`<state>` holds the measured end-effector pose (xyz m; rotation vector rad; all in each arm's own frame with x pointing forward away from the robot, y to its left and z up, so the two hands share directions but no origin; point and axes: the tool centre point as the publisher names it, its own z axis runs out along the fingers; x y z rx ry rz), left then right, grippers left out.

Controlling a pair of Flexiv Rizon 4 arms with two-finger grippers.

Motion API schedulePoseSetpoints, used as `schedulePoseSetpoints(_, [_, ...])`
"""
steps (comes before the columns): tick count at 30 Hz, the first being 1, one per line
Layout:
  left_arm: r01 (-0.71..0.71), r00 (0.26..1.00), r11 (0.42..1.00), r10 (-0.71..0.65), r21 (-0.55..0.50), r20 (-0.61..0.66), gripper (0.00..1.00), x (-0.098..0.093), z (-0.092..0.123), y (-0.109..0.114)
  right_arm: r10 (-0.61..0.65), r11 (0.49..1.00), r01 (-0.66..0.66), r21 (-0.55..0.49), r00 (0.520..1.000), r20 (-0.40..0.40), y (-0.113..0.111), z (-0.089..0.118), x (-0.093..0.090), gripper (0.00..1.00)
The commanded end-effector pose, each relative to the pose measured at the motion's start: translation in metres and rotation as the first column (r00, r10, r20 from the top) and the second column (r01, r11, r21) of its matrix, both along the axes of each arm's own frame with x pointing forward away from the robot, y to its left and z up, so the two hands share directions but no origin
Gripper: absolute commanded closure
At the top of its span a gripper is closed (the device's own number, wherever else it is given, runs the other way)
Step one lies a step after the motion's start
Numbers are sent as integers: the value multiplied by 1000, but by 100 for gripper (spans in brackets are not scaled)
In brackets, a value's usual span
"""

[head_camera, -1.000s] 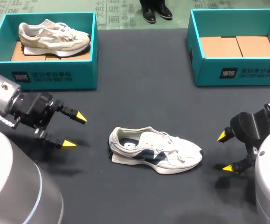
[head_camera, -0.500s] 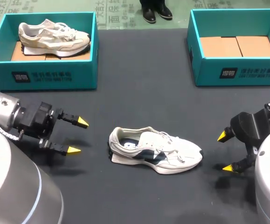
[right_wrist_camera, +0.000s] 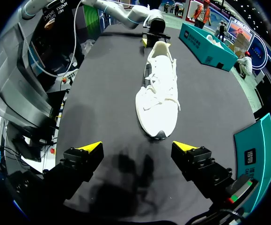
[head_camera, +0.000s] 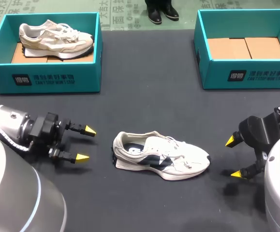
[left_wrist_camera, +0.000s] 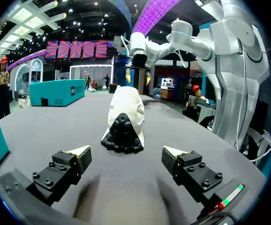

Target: Take the shoe out of the shoebox, open the shoe tongue, remove and reinsert the insole, then place the shoe into the shoebox

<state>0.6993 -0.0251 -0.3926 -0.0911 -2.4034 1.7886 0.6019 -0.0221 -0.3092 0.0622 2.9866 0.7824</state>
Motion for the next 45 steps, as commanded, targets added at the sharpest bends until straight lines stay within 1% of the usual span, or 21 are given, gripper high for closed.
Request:
schedulePoseSetpoints(1, [-2,1000,1000,2,-9,4,0,0,-5,0,-2,1000,2,-1,1000,3,0,0,-3,0])
schedulePoseSetpoints(5, [-6,1000,1000,6,-18,4,0,1,-7,-1,-2,1000,2,-1,1000,3,0,0,-3,0])
schedulePoseSetpoints(9, [-4,1000,1000,4,-23,3,0,-1,-8,-5,-2,1000,2,-1,1000,3,0,0,-3,0])
schedulePoseSetpoints(23, [-13,1000,1000,14,-23,3,0,-4,-10,-34,-2,1000,2,-1,1000,3,0,0,-3,0])
schedulePoseSetpoints(35, [-10,1000,1000,9,-28,-23,0,0,-15,-60,-2,1000,2,-1,1000,3,0,0,-3,0])
schedulePoseSetpoints(45, [-6,999,1000,5,-23,-42,0,3,-16,-76,-2,1000,2,-1,1000,3,0,0,-3,0])
